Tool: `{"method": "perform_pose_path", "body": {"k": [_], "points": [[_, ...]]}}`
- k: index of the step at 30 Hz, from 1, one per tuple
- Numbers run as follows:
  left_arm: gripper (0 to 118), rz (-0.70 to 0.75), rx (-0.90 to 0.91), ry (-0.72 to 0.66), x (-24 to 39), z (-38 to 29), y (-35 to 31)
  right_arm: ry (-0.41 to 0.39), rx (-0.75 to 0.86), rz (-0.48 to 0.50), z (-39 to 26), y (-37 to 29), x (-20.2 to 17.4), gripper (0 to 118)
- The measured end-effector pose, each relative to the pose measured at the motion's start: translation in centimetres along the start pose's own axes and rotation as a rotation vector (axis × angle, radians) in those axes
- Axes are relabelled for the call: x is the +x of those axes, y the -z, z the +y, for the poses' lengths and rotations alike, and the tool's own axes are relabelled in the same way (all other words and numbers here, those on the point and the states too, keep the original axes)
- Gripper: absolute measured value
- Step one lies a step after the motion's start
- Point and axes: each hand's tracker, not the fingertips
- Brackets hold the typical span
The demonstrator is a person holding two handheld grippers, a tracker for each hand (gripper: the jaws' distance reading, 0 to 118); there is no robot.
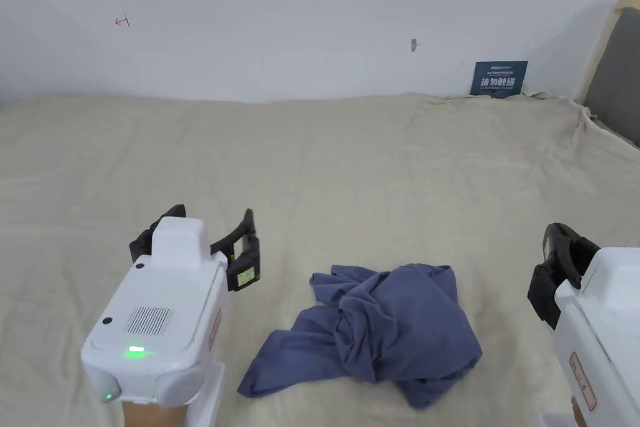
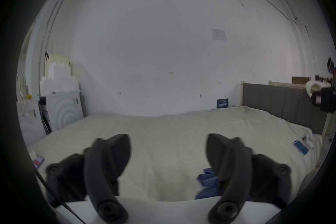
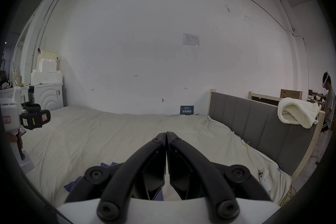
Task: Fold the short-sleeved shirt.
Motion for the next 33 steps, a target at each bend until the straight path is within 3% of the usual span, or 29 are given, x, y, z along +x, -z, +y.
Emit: {"method": "perform_pose_path", "body": {"k": [5,6,19,33], "points": [[3,0.012,-0.007,0.027,-0.9,-1.2,-0.7,0.001,0.003,0.007,-0.3,0.0,-0.5,1],[0,0.016,-0.004,0.029,-1.0,-1.5,-0.9,0.001,0.004,0.007,-0.4,0.0,-0.5,1],[0,0.014,-0.044,0.082,-0.8,-2.5,-0.8,0.009,-0.003,0.014,-0.9,0.2,-0.9,1],[0,-0.187,-0.704,-0.091,0.4,-7.6,5.7,0.012,-0.034,0.014,-1.8,1.1,-0.7,1]]}}
